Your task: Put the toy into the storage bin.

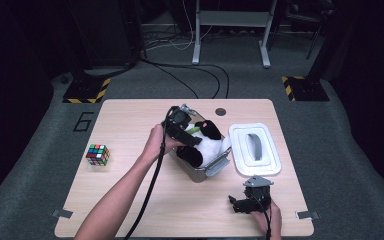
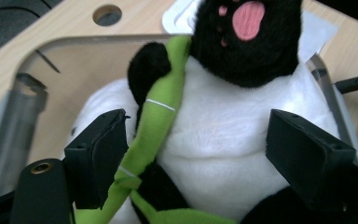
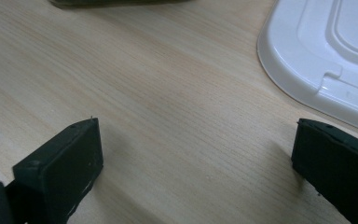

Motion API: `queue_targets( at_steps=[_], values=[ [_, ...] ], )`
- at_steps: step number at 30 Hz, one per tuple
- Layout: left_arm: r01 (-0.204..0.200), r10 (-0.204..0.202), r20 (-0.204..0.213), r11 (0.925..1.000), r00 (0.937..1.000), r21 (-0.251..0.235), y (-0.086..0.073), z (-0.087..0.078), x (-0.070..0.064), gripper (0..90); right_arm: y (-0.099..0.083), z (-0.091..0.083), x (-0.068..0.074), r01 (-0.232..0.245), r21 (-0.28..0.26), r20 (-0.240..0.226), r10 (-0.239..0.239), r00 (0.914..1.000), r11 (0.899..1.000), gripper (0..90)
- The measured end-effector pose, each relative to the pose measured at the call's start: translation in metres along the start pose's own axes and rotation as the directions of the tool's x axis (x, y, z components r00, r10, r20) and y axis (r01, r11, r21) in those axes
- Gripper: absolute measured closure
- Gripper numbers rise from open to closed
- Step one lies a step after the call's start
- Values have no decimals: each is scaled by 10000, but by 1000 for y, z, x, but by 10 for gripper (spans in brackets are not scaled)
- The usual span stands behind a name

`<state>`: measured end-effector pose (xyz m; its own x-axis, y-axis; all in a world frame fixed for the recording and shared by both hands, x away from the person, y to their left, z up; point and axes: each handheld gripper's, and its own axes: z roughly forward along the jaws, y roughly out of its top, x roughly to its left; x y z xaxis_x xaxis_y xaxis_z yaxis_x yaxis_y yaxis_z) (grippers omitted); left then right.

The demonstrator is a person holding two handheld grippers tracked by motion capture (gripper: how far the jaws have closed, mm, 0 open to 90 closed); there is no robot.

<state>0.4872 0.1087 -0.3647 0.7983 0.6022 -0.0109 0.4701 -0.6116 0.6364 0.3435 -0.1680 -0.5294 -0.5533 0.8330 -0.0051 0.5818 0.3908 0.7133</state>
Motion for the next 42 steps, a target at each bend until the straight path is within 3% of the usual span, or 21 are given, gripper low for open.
queue_targets(
  at_steps=[5, 11, 15, 17, 18, 21, 23, 24, 26, 27, 29, 33, 37, 40, 42],
  values=[
    [-88, 86, -390, 9999, 9992, -56, -4, 7, -7, 201, 0, 0, 0, 49, 5, 13, -49, 10000, 10000, 13],
    [-76, 78, -434, 10000, 9990, 52, -3, 8, -8, 200, 0, 0, 0, 3, -42, 70, -3, 10000, 10000, 15],
    [-408, 464, -801, 9966, 9957, 709, 1, 17, -17, 196, 0, 0, 0, -32, -45, 79, 32, 10000, 10000, 15],
    [-625, 750, -1154, 9921, 9905, 1085, 5, 20, -23, 196, 0, 0, 0, -38, -48, 90, 38, 10000, 10000, 16],
    [-803, 989, -1264, 9862, 9870, 1447, 7, 26, -28, 195, 0, 0, 0, -54, -37, 87, 54, 9999, 10000, 16],
    [-985, 1226, -1340, 9798, 9834, 1739, 8, 31, -30, 191, 0, 0, 0, -50, -30, 69, 51, 10000, 10000, 16],
    [-1052, 1284, -1374, 9808, 9822, 1643, 8, 30, -32, 188, 0, 0, -1, -26, -40, 65, 26, 10000, 10000, 17],
    [-812, 944, -1057, 9891, 9899, 1227, 6, 23, -27, 186, 0, 0, -1, -20, -43, 63, 20, 10000, 10000, 17],
    [-332, 386, -758, 9969, 9964, 714, 1, 11, -20, 170, 0, 0, -1, -24, -55, 91, 25, 10000, 10000, 18],
    [-332, 386, -758, 9969, 9964, 714, 1, 11, -20, 155, 0, 0, -1, -24, -55, 91, 25, 10000, 10000, 18],
    [230, -231, -523, 9997, 9984, -17, -11, -10, -13, 155, 0, 0, -1, -32, -54, 89, 32, 10000, 10000, 18],
    [677, -692, -392, 9970, 9968, -385, -29, -26, -7, 154, 0, 0, -1, -37, -55, 90, 38, 10000, 10000, 18],
    [653, -665, -370, 9973, 9971, -331, -39, -26, -8, 155, 0, 0, -1, -23, -54, 110, 23, 9999, 10000, 18],
    [31, -26, -774, 10000, 9970, 58, -37, -19, -19, 156, 0, 0, -1, -23, -58, 106, 23, 9999, 10000, 19],
    [-62, 75, -796, 9998, 9968, 163, -36, -17, -21, 157, 0, 0, -1, -25, -59, 108, 26, 9999, 10000, 20]
  ],
)
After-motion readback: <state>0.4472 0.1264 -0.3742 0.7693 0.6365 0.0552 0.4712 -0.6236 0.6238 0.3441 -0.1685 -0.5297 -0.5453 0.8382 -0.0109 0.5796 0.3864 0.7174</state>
